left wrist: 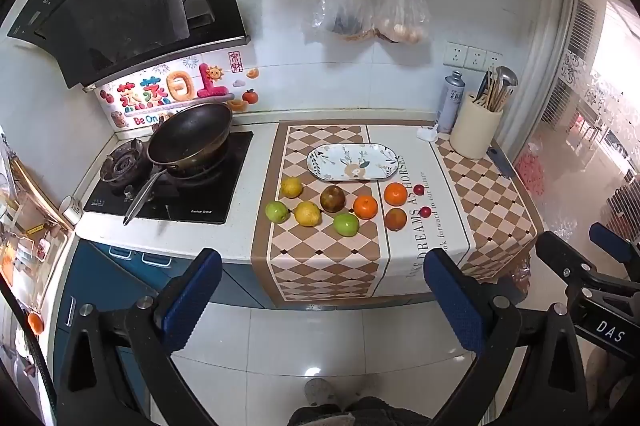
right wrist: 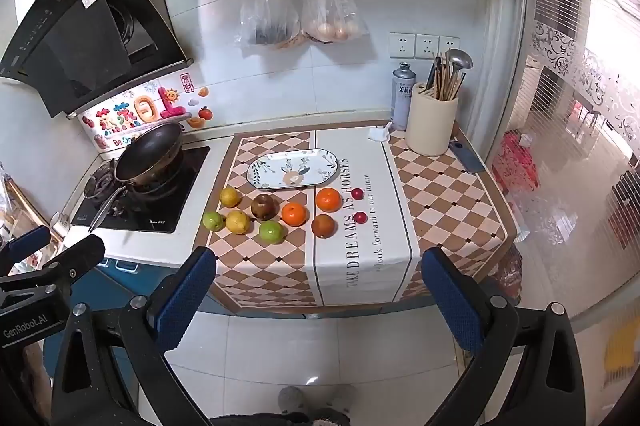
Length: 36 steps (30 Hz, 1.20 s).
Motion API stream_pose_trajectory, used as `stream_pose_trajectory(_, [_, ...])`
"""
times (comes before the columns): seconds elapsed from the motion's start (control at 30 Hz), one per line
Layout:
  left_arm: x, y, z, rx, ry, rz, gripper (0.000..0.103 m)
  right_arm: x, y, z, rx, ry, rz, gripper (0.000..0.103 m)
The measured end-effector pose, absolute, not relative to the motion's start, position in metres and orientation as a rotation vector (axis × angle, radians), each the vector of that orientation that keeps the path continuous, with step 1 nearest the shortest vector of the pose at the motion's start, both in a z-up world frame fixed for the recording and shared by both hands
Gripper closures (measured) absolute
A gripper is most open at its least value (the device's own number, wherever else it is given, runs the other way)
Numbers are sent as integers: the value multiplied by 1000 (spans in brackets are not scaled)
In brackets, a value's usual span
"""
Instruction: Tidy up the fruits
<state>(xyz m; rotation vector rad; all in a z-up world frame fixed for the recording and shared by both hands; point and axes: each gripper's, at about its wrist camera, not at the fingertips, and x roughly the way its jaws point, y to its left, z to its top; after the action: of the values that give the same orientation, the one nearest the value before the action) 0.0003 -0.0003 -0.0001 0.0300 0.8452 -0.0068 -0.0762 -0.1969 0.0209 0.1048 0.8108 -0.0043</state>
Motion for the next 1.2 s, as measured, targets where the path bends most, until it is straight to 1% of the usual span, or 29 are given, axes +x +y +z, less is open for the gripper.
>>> stream_pose_trajectory(0.43, [-6,3,-5,32,838,-3,0,-76,-189,16,99,804,9,0])
stream_pose_trajectory(1.2, [3,6,9,21,836,2,0,-76,-198,28,92,798,8,0])
